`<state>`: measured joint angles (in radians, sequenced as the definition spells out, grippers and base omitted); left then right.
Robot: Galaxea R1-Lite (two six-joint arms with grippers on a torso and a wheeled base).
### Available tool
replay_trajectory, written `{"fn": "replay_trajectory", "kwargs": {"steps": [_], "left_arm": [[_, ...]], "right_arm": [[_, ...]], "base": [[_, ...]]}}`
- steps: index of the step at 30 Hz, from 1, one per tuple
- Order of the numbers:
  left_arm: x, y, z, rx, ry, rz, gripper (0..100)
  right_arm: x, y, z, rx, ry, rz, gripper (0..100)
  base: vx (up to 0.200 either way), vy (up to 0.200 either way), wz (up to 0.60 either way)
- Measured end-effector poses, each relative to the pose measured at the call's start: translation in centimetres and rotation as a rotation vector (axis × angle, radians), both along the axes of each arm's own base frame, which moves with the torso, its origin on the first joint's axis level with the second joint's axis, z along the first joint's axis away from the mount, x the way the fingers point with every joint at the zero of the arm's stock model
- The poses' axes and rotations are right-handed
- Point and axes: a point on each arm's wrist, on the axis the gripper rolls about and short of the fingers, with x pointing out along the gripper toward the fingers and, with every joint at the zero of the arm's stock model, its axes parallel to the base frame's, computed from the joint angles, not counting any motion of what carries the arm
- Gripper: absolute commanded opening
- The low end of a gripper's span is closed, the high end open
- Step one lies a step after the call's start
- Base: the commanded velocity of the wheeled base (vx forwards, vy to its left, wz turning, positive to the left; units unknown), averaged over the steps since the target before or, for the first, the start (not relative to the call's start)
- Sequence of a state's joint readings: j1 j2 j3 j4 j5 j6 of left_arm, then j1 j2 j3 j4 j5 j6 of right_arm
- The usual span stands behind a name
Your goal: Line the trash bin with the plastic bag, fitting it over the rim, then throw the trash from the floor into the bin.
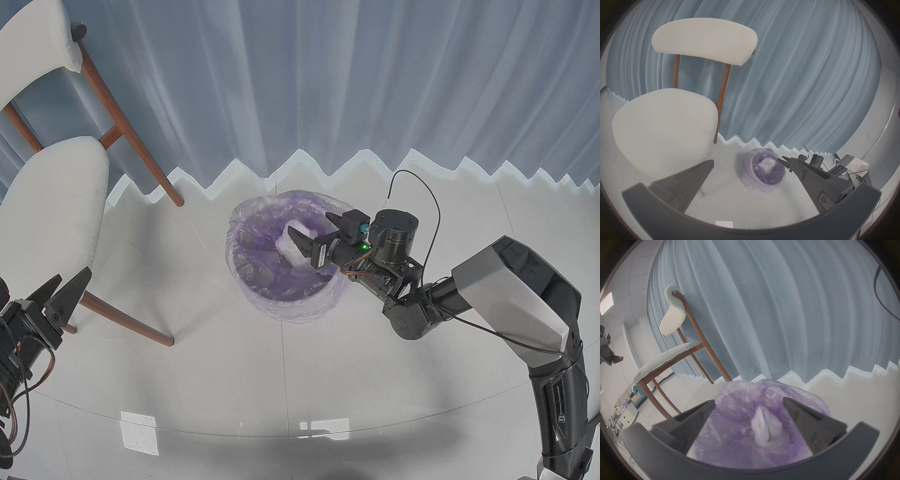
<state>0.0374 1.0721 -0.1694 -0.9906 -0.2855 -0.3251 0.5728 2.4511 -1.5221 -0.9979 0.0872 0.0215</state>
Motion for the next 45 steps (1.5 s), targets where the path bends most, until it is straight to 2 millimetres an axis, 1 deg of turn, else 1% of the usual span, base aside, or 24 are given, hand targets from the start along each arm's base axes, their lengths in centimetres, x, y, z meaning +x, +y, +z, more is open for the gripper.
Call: {"fn": "replay_trajectory", "kwargs": {"steps": [3, 5, 9, 12, 14, 15, 17, 20, 21, 23, 25, 26, 27, 29, 32, 37, 41, 45], "left_arm": [[-0.1, 0.0, 0.1, 0.000, -0.007, 0.004, 100], [-0.3, 0.1, 0.1, 0.001, -0.012, 0.006, 100], [-0.7, 0.1, 0.1, 0.001, -0.021, 0.008, 100], [-1.2, 0.0, 0.0, 0.001, -0.031, 0.011, 100], [-1.6, 0.0, -0.1, 0.003, -0.039, 0.013, 100], [-1.8, 0.0, -0.1, 0.004, -0.043, 0.014, 100], [-2.4, 0.0, -0.2, 0.008, -0.057, 0.015, 100], [-3.4, 0.0, -0.5, 0.015, -0.071, 0.018, 100], [-3.9, -0.1, -0.6, 0.018, -0.076, 0.019, 100], [-4.5, -0.1, -0.9, 0.022, -0.077, 0.020, 100], [-5.3, -0.1, -1.2, 0.027, -0.078, 0.019, 100], [-5.9, -0.2, -1.5, 0.030, -0.075, 0.018, 100], [-6.2, -0.2, -1.7, 0.032, -0.071, 0.015, 100], [-7.3, -0.3, -2.3, 0.041, -0.057, 0.004, 100], [-9.1, -0.4, -3.5, 0.063, -0.031, -0.018, 100], [-11.4, -0.5, -5.2, 0.109, -0.046, -0.028, 100], [-12.5, -0.5, -6.2, 0.138, -0.054, -0.010, 100], [-13.3, -0.4, -7.2, 0.173, -0.042, 0.036, 100]], "right_arm": [[-0.3, -0.1, 0.4, 0.013, 0.006, -0.014, 100], [-0.7, -0.4, 1.5, 0.031, 0.004, -0.025, 100], [-2.2, -1.3, 4.7, 0.070, -0.015, -0.039, 100], [-3.9, -2.8, 7.7, 0.101, -0.034, -0.061, 100], [-5.4, -4.4, 9.5, 0.115, -0.042, -0.081, 100], [-5.9, -5.1, 10.0, 0.117, -0.041, -0.091, 100], [-7.5, -7.3, 11.4, 0.123, -0.043, -0.120, 100], [-10.1, -10.8, 12.7, 0.122, -0.039, -0.173, 100], [-11.3, -12.2, 13.1, 0.122, -0.039, -0.194, 100], [-13.1, -14.5, 13.4, 0.122, -0.038, -0.233, 100], [-15.2, -16.7, 13.5, 0.121, -0.036, -0.274, 100], [-16.5, -17.9, 13.5, 0.119, -0.035, -0.298, 100], [-17.4, -18.7, 13.4, 0.119, -0.035, -0.313, 100], [-20.1, -20.4, 13.0, 0.113, -0.032, -0.349, 100], [-24.0, -22.4, 12.0, 0.096, -0.029, -0.390, 100], [-29.6, -24.4, 9.9, 0.057, 0.002, -0.434, 100], [-33.5, -25.5, 8.0, 0.005, 0.045, -0.461, 100], [-37.0, -26.3, 5.5, -0.054, 0.096, -0.496, 100]], "base": [[0.000, 0.000, 0.00], [0.000, 0.000, 0.00], [0.000, 0.000, 0.00], [0.000, 0.000, 0.00], [0.000, 0.000, 0.00], [0.000, 0.000, 0.00], [0.000, 0.000, 0.00], [0.000, 0.000, 0.00], [0.000, 0.000, 0.00], [0.000, 0.000, 0.00], [0.000, 0.000, 0.00], [0.000, 0.000, 0.00], [0.000, 0.000, 0.00], [0.000, 0.000, 0.00], [0.000, 0.000, 0.00], [0.000, 0.000, 0.00], [0.000, 0.000, 0.00], [0.000, 0.000, 0.00]]}}
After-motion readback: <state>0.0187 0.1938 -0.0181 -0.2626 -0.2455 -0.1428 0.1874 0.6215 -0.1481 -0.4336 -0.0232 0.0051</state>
